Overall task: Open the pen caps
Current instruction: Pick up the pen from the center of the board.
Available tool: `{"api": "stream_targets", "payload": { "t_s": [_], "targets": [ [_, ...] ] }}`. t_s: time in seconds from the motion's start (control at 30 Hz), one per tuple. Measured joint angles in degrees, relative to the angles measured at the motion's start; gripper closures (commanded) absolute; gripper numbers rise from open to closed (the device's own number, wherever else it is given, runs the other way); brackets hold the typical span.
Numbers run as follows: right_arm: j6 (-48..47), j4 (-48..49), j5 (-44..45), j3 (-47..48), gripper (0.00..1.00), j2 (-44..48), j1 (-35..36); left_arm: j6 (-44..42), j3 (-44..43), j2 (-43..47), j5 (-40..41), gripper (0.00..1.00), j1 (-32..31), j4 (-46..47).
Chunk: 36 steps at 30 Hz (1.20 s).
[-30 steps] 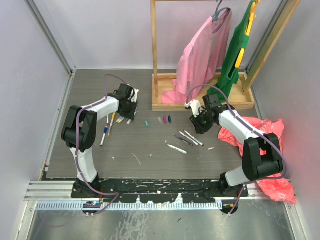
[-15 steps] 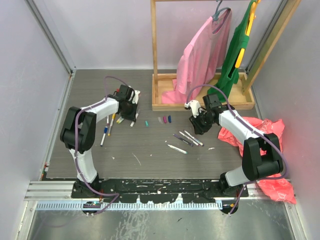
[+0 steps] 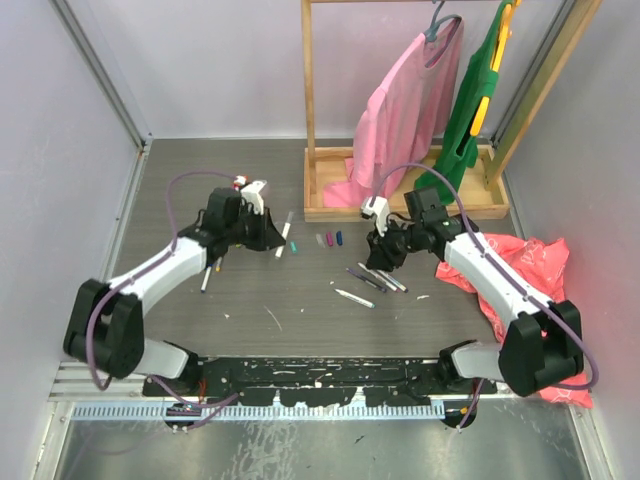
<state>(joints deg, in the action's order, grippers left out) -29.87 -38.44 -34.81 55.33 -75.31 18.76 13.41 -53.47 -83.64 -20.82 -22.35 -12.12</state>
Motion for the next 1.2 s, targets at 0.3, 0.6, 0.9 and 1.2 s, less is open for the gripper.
{"api": "stream_targets", "payload": {
  "t_s": [0.3, 0.6, 0.9, 1.2],
  "targets": [
    [6.43, 7.34, -12.46, 0.00, 0.61, 10.80, 0.00, 17.22, 23.10, 19.71, -0.55, 1.00, -12.61, 34.60],
    [31.43, 31.41, -25.07, -3.17, 0.42, 12.20, -1.01, 19.74, 29.83, 25.11, 16.55, 1.00, -29.51, 54.71],
    [67.41, 77.77, -29.55, -20.35, 0.14, 10.93, -1.64, 19.71, 29.81, 22.53, 29.35, 1.00, -36.57, 64.26],
    [76.50, 91.91, -29.00, -23.76, 0.21, 10.93, -1.62, 18.67, 27.69, 16.55, 33.44, 1.00, -41.05, 66.79]
  ]
}}
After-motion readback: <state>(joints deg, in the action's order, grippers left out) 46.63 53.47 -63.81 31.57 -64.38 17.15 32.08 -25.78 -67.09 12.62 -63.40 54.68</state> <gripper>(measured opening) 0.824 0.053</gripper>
